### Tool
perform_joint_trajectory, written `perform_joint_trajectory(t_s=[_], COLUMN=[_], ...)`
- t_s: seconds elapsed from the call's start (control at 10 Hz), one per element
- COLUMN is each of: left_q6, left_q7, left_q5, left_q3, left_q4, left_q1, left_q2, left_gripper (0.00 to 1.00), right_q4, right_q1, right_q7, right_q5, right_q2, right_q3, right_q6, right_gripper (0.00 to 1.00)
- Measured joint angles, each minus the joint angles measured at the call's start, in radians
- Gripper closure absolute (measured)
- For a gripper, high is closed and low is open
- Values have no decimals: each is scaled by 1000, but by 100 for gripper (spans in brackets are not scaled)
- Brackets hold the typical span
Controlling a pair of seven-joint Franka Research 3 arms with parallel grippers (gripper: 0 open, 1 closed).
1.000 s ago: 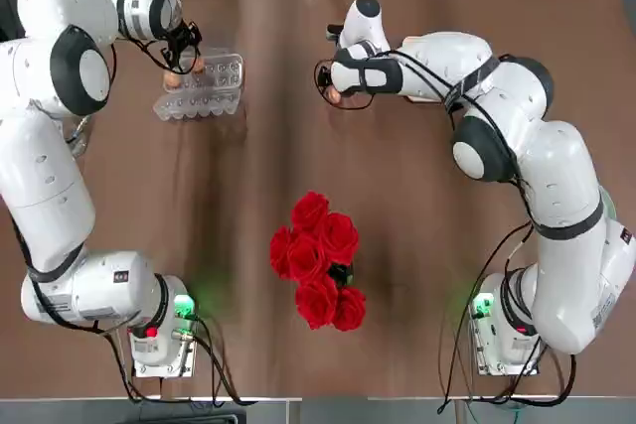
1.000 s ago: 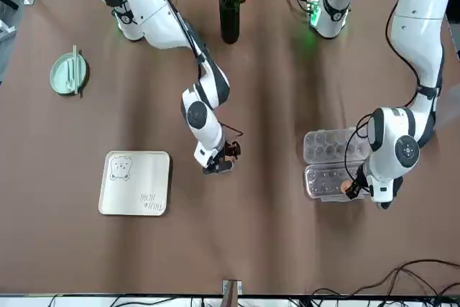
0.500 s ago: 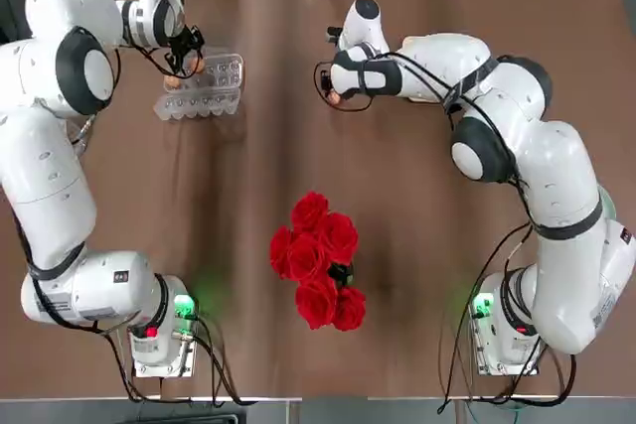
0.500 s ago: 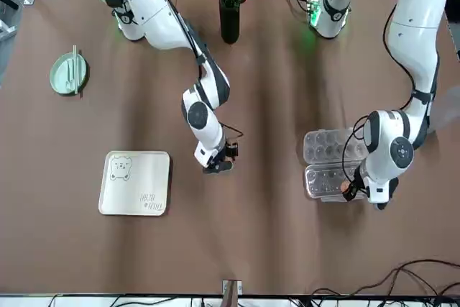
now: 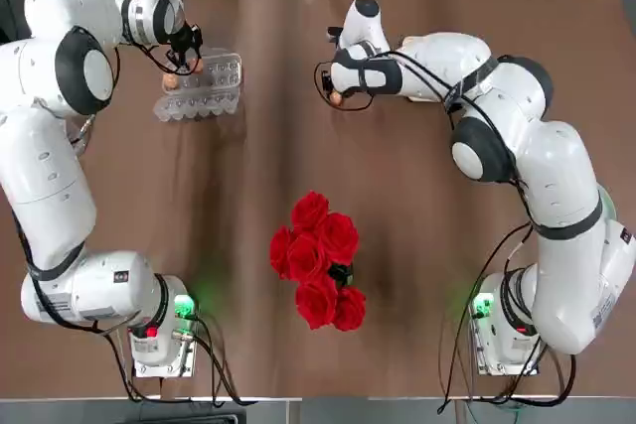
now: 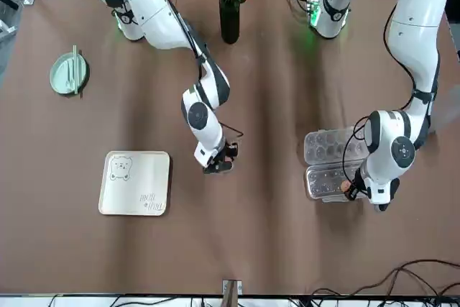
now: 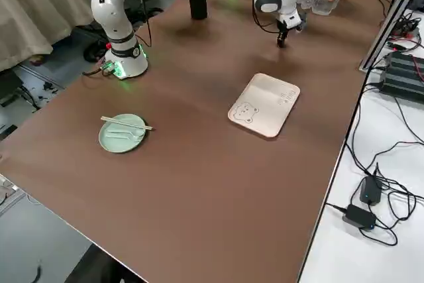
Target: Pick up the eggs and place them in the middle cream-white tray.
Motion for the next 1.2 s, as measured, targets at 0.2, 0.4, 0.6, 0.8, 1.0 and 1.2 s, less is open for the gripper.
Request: perform_joint_trajectory(t_s=[0.2,0.4,0.6,0.8,1.0,1.2], left_q6=[0,-2,-16,-24,-28,-29], left_q7=[0,0,0,0,0,0], left_q5=[0,0,0,0,0,0], left_q3=[0,0,-1,-3,-4,-4], left_q4=[2,4,7,6,3,2], left_q1=[0,0,-1,-9,-12,-13], left_q2=[-2,-6,-17,-17,-17,-16], left_gripper=[55,58,59,62,61,51], right_q4=[46,152,236,257,252,187], right_q1=[-2,-4,-6,-10,-23,-50], right_q7=[0,-1,-2,-100,-298,-519], right_q5=[-9,-12,-14,-16,-17,-17], right_q2=[-11,-26,-47,-75,-93,-92], right_q3=[-56,-145,-272,-409,-552,-656], right_q6=[-220,-493,-690,-758,-887,-895], right_gripper=[51,51,51,51,51,51])
